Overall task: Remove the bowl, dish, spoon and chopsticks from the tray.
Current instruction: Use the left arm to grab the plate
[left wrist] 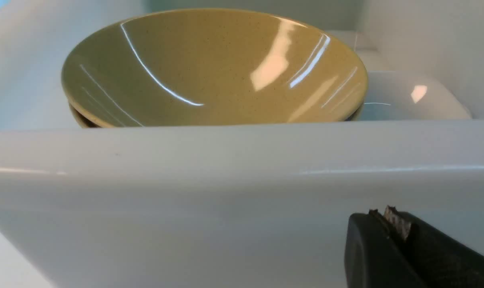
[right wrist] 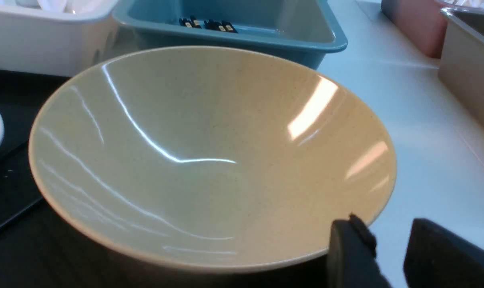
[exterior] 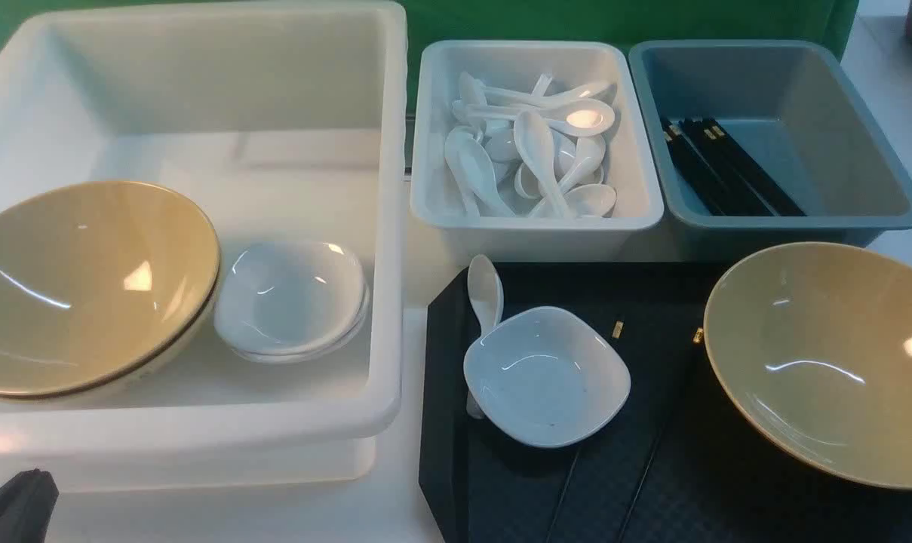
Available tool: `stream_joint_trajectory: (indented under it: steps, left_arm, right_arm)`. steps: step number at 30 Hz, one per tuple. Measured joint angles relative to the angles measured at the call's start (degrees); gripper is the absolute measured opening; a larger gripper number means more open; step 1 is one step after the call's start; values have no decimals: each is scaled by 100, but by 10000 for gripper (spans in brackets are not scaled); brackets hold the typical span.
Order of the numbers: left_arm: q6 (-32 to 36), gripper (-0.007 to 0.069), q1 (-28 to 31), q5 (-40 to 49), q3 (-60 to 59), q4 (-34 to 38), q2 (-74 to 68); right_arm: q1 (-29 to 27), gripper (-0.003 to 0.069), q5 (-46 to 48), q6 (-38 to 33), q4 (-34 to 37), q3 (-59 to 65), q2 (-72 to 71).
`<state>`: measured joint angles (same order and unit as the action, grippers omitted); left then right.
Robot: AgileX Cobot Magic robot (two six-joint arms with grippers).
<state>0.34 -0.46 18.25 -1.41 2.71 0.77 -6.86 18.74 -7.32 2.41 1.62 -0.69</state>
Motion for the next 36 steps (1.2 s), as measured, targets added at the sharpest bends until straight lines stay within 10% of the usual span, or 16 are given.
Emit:
stream_joint_trajectory:
  steps: [36]
  left_arm:
    - [44,-8,0,0,0,-131,0]
  right_arm:
    - [0,237,0,0,0,0,0]
